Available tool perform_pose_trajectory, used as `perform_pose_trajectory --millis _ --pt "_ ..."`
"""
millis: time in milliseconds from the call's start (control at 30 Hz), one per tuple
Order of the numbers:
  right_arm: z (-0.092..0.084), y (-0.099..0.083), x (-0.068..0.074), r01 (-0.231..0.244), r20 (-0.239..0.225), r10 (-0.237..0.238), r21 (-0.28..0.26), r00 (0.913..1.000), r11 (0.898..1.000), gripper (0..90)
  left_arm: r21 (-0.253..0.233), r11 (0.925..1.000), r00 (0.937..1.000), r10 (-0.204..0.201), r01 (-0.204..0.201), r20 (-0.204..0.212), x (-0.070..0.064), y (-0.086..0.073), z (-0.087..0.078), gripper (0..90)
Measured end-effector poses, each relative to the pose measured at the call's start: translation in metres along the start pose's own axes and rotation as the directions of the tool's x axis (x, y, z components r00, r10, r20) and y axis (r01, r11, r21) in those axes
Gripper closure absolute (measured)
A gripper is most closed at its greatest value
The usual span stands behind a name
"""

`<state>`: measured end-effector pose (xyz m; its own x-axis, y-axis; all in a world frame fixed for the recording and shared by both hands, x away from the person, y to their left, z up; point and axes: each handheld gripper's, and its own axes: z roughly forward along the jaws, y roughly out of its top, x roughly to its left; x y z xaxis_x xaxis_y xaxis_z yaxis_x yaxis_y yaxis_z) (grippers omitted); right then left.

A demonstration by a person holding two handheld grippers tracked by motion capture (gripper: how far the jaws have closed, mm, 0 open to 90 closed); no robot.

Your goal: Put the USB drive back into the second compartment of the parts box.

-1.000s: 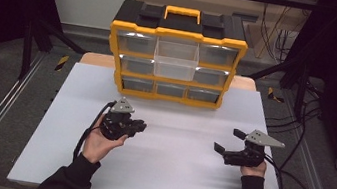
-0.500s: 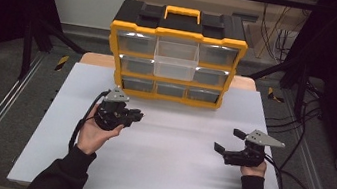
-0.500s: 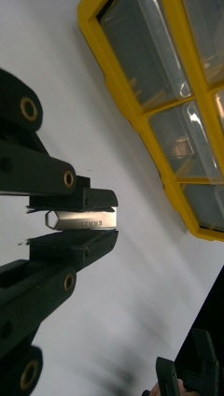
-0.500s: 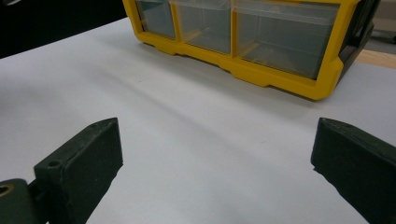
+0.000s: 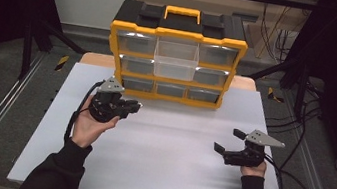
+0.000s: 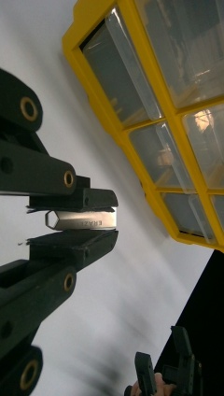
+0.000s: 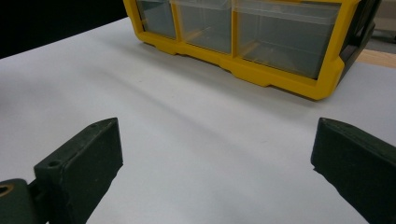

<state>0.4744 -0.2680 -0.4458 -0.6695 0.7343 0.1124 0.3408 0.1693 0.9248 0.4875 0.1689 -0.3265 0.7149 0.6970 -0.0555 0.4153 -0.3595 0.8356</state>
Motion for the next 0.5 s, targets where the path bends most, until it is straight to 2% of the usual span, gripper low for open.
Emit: perform_pose_trajectory --millis 500 --pt "0.000 0.000 0.000 0.002 0.000 -0.002 0.000 1.0000 1.000 2.7 -0.035 0.9990 0.9995 0.029 -0.029 -0.009 -0.003 0.024 -0.015 79.2"
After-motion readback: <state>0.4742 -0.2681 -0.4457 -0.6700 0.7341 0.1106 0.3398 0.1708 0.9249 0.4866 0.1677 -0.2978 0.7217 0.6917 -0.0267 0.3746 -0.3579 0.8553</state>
